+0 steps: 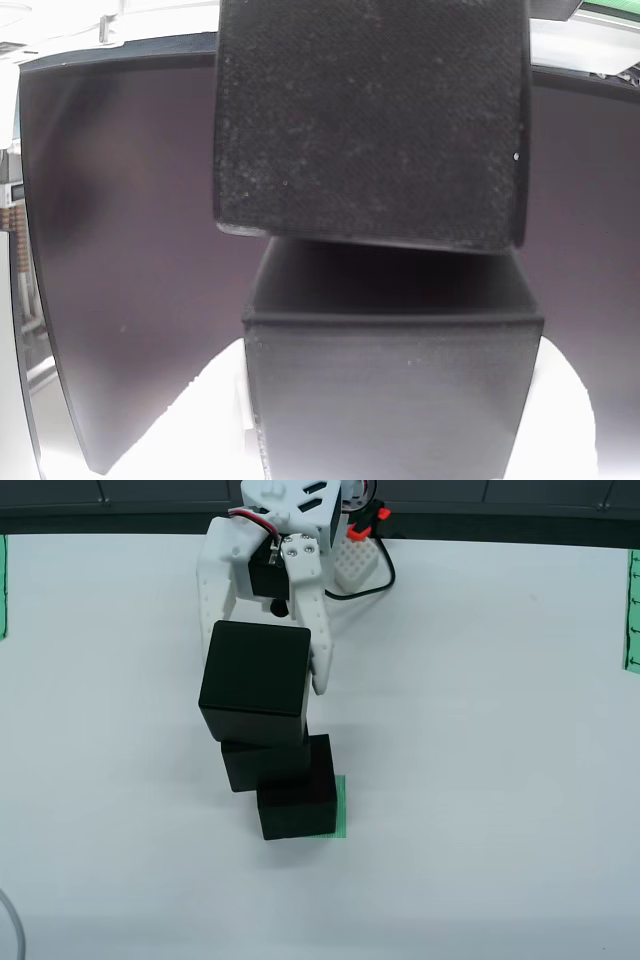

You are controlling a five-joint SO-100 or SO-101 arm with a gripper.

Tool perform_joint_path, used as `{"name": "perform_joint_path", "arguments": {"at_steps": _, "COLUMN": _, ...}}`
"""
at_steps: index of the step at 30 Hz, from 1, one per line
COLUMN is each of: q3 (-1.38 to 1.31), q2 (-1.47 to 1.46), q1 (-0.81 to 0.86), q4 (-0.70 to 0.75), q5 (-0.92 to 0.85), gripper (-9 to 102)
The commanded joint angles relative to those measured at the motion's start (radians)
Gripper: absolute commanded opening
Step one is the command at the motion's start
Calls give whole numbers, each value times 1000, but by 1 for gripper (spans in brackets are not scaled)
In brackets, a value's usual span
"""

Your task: Stack 3 Blocks on the chosen place.

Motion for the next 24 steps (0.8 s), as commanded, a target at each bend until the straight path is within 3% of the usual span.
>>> {"name": "perform_joint_path", "arguments": {"at_steps": 1, "q3": -3, "q2": -3, "q1": -8, "q4": -25, "q5": -5, "gripper": 25}}
{"name": "perform_joint_path", "arguments": {"at_steps": 14, "q3": 20, "q2": -6, "q1": -2, "q4": -67, "q5": -5, "gripper": 37}}
{"name": "perform_joint_path", "arguments": {"at_steps": 24, "q3": 12, "q2": 40, "q1": 0, "q4": -89, "q5": 2, "gripper": 38}}
